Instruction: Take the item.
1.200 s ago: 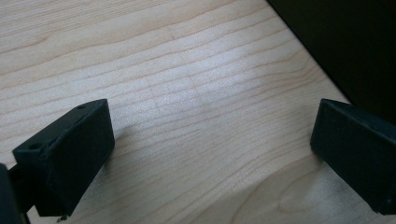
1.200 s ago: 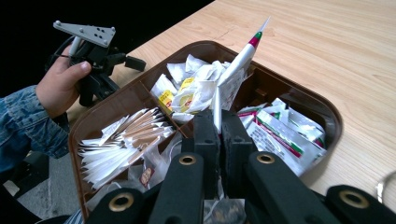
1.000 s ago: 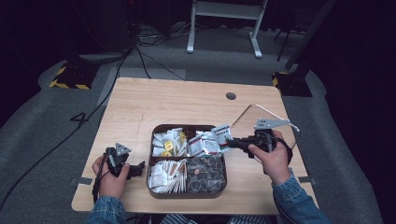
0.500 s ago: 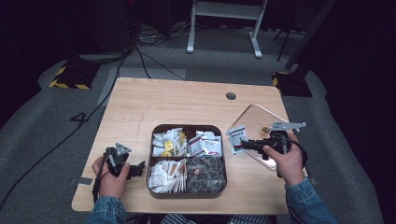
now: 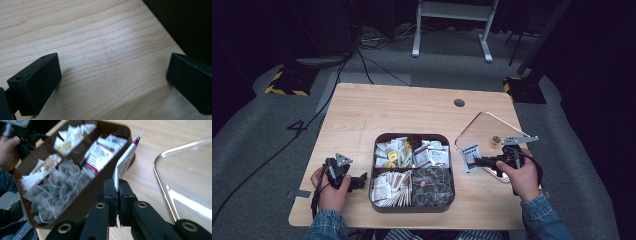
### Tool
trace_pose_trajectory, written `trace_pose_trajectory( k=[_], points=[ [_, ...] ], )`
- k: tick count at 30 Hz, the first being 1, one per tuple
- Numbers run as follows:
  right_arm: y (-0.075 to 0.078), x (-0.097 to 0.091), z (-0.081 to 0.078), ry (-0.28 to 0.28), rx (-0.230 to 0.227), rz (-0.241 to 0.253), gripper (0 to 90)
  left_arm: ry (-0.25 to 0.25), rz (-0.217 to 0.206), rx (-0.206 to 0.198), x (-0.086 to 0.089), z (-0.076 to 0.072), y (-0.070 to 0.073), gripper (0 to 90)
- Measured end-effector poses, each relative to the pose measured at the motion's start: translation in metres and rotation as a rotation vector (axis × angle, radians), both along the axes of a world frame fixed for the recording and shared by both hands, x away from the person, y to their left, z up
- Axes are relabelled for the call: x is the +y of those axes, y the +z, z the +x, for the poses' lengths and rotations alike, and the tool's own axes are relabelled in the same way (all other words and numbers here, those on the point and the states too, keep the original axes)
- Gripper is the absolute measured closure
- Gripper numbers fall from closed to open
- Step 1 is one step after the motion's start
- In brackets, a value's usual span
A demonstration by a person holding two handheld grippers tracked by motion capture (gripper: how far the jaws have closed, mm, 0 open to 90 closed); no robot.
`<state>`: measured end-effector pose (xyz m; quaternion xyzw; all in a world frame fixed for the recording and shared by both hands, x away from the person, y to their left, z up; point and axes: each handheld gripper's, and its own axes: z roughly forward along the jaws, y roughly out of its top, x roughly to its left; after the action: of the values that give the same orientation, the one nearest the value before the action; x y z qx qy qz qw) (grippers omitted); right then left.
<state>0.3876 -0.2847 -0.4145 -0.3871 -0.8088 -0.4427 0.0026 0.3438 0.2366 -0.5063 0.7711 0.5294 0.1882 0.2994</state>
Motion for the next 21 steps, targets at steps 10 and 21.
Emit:
trace_pose_trajectory(
  k=[10, 21],
  points=[
    [-0.029, -0.007, 0.004, -0.003, 0.059, -0.056, 87.4, 0.008, 0.002, -0.001, -0.001, 0.001, 0.000, 0.0],
    [-0.046, 0.004, 0.002, 0.034, 0.139, -0.059, 87.0, 0.008, 0.002, -0.001, 0.000, 0.001, 0.000, 0.0]
  ],
)
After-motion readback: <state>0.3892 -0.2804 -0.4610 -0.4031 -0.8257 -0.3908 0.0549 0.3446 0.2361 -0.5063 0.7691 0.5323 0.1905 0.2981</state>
